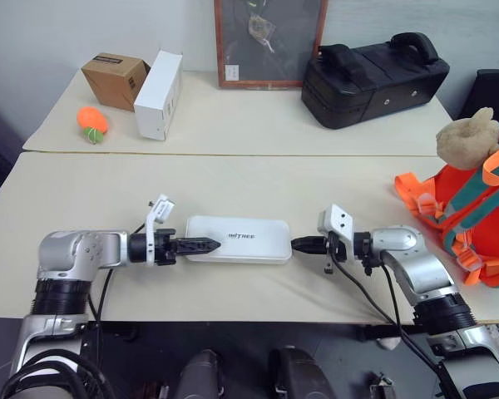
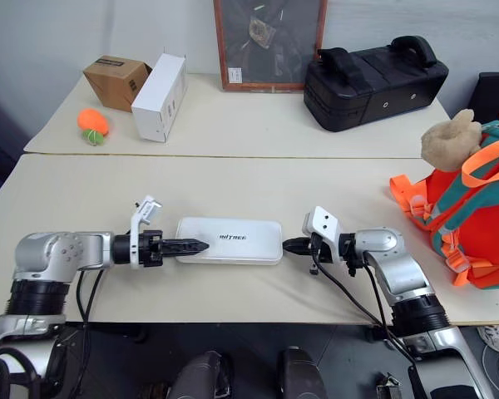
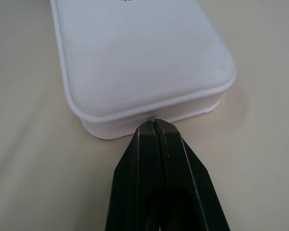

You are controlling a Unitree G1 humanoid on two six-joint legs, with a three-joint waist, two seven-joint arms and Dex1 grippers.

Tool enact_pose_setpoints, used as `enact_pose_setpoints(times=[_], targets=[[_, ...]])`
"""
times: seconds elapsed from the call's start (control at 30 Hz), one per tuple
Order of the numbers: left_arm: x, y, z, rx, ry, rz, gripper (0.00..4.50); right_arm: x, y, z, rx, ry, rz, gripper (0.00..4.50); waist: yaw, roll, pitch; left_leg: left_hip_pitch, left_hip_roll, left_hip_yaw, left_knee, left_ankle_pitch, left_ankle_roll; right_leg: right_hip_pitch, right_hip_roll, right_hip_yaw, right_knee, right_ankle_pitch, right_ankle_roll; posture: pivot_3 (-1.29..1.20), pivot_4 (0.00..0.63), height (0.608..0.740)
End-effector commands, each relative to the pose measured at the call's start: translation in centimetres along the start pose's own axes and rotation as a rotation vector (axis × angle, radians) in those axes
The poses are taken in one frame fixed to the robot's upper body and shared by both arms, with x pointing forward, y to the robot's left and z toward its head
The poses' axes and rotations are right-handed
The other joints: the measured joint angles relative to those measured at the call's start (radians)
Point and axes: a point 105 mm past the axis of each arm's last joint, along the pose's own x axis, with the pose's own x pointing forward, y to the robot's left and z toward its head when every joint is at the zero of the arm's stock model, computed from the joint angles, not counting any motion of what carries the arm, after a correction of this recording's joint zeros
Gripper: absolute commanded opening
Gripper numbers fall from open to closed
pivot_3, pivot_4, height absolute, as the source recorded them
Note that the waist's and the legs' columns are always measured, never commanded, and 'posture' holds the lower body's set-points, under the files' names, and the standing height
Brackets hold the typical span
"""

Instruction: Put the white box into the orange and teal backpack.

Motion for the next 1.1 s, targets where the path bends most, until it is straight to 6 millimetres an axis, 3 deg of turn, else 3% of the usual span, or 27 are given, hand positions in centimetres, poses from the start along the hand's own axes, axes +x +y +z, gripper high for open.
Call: enact_pose_setpoints(times=[0.03, 0.17, 0.4, 0.5, 0.67, 0.77, 0.9, 1.1], targets=[[0.8, 0.0, 0.1, -0.033, 0.036, -0.020, 4.47, 0.0, 0.3, 0.8, -0.033, -0.031, 0.000, 0.00, -0.002, 0.000, 0.000, 0.000, 0.000, 0.000, 0.000, 0.000, 0.000, 0.000, 0.000, 0.000, 0.000, 0.000, 0.000, 0.00, 0.150, 0.740], [0.4, -0.3, 1.3, -0.055, 0.006, -0.052, 3.55, 0.0, 0.5, 0.5, -0.029, -0.029, -0.004, 0.00, -0.004, 0.000, 0.000, -0.001, 0.000, 0.000, 0.000, 0.001, -0.001, -0.001, 0.001, 0.000, 0.000, 0.000, 0.000, 0.00, 0.150, 0.740], [-0.6, -1.2, 0.7, -0.039, 0.011, -0.123, 1.49, -0.5, 0.7, 0.3, -0.019, -0.033, -0.029, 0.00, -0.007, 0.000, 0.000, -0.002, 0.002, 0.000, 0.000, 0.001, -0.002, -0.002, 0.002, 0.000, 0.000, 0.000, 0.000, 0.00, 0.150, 0.740], [-0.9, -2.2, 0.9, -0.040, -0.028, -0.185, 1.35, -1.4, 0.5, 0.4, -0.001, -0.048, -0.073, 0.00, -0.007, 0.000, 0.000, -0.002, 0.002, 0.000, 0.000, 0.001, -0.002, -0.002, 0.002, 0.000, 0.000, 0.000, 0.000, 0.00, 0.150, 0.740], [-1.4, -4.5, 1.0, 0.007, -0.097, -0.272, 1.35, -4.9, 0.1, 1.1, 0.096, -0.097, -0.225, 0.00, -0.004, -0.001, 0.000, -0.003, 0.002, 0.000, 0.000, 0.001, -0.002, -0.003, 0.001, 0.001, 0.000, 0.000, 0.000, 0.00, 0.150, 0.740], [-1.8, -7.0, 1.4, 0.069, -0.162, -0.343, 1.35, -9.7, 0.8, 0.5, 0.190, -0.083, -0.384, 0.60, 0.005, -0.001, 0.000, -0.004, 0.001, -0.002, -0.001, 0.001, -0.002, -0.002, 0.001, 0.000, -0.001, 0.000, 0.000, 0.00, 0.150, 0.740], [-1.0, -10.6, 1.7, 0.219, -0.217, -0.410, 1.35, -15.0, 2.3, 0.0, 0.273, -0.037, -0.585, 1.93, 0.020, -0.001, 0.000, -0.004, 0.001, -0.002, -0.001, -0.001, -0.001, -0.001, 0.001, 0.000, -0.003, 0.000, 0.000, 0.00, 0.150, 0.740], [-0.2, -11.9, 2.5, 0.249, -0.273, -0.433, 1.35, -20.6, 3.9, 0.4, 0.343, -0.039, -0.864, 3.98, 0.010, -0.001, 0.000, -0.001, 0.001, -0.001, -0.001, 0.000, 0.000, 0.001, 0.003, 0.002, -0.003, 0.001, 0.002, 0.00, 0.150, 0.740]])
